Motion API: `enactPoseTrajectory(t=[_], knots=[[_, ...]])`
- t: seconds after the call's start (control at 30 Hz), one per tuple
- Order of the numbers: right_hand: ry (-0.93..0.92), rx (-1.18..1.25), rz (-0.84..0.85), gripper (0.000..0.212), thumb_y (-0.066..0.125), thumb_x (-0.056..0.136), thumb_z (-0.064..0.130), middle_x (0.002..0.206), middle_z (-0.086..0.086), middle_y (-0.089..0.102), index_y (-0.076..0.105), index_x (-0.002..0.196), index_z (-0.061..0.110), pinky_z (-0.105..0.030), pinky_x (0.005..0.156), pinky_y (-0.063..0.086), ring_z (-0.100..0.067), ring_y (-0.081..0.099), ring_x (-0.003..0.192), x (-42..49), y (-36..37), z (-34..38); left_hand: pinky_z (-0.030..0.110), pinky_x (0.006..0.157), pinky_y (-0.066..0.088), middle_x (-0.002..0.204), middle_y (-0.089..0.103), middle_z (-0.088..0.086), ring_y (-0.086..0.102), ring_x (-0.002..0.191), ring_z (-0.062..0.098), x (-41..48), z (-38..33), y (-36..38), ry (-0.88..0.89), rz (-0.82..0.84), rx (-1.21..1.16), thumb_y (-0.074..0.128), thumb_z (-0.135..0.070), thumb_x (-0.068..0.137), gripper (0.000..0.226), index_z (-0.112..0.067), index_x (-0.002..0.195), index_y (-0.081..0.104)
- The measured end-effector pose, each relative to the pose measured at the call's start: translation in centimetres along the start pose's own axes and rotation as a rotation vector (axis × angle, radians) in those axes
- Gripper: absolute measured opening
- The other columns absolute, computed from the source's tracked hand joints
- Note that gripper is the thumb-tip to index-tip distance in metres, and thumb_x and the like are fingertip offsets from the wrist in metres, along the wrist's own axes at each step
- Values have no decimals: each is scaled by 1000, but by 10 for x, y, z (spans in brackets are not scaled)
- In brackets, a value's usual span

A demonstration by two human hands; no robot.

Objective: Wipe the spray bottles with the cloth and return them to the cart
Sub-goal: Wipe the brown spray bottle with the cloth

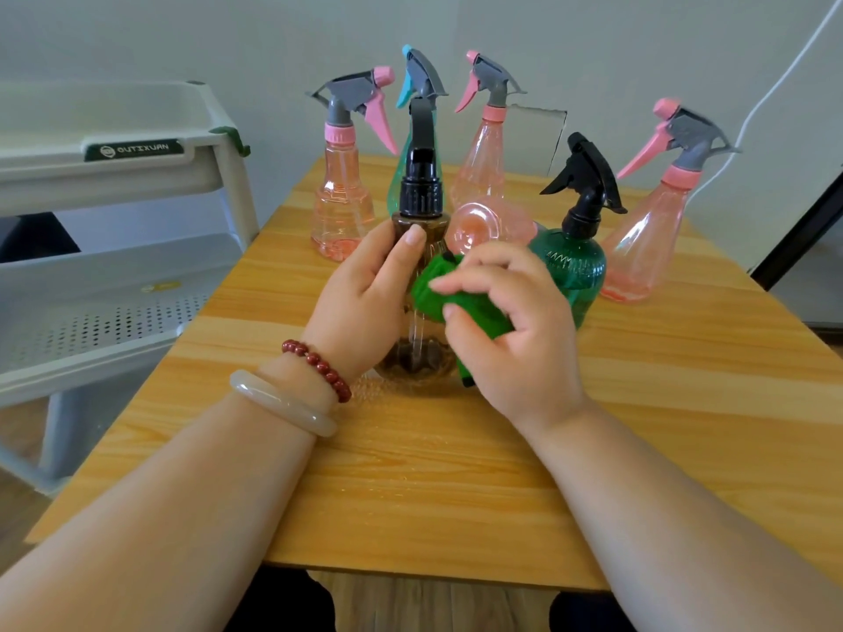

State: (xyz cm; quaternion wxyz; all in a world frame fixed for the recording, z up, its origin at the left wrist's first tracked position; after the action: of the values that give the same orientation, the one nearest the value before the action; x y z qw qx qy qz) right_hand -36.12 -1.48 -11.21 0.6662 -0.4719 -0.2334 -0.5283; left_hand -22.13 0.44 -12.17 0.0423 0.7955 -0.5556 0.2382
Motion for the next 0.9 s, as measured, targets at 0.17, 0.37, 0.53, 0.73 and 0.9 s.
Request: enactPoseTrajectory(t=[0.17,0.37,0.53,0.73,0.9], knots=[[31,-29,-103,19,65,89,1,103,-5,61,70,107,4,-16,94,41,-10,56,102,9,0,-3,14,54,38,73,55,-1,46,61,4,1,-1,2,-4,24,15,37,-34,104,27,-19,98,59],[-34,39,38,14,63,81,4,93,-4,59,74,89,6,-26,87,44,-18,57,92,-1,4,1,24,60,43,76,64,-8,55,68,5,1,0,-2,-26,-37,-15,38,-35,105,25,-29,95,60],[46,-25,-50,19,64,89,2,102,-2,61,72,106,6,-16,94,40,-8,56,101,7,5,-5,30,76,55,96,69,4,64,85,19,2,-1,-4,-26,-66,-63,44,-34,103,22,-31,122,56],[1,30,-14,27,64,84,-4,108,-2,59,73,107,6,-17,98,39,-7,54,109,1,5,-1,51,84,52,105,69,10,62,100,36,2,2,-5,-24,-86,-123,48,-34,102,36,-25,136,49],[66,0,-54,31,59,92,-2,118,4,59,68,118,11,-12,103,35,3,50,116,4,6,-5,24,81,54,102,70,-17,64,87,5,4,7,-7,2,-98,-81,47,-33,102,34,-41,136,47]])
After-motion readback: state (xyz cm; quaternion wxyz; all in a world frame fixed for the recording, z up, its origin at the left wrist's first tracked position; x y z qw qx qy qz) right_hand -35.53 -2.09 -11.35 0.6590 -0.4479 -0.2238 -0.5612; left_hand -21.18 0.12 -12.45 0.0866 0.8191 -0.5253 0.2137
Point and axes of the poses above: each hand's wrist, its own x-axis towards the middle knuckle, its own y-axis out of the palm, z = x × y, the point moved 6 cm from there along x, towards the middle knuckle
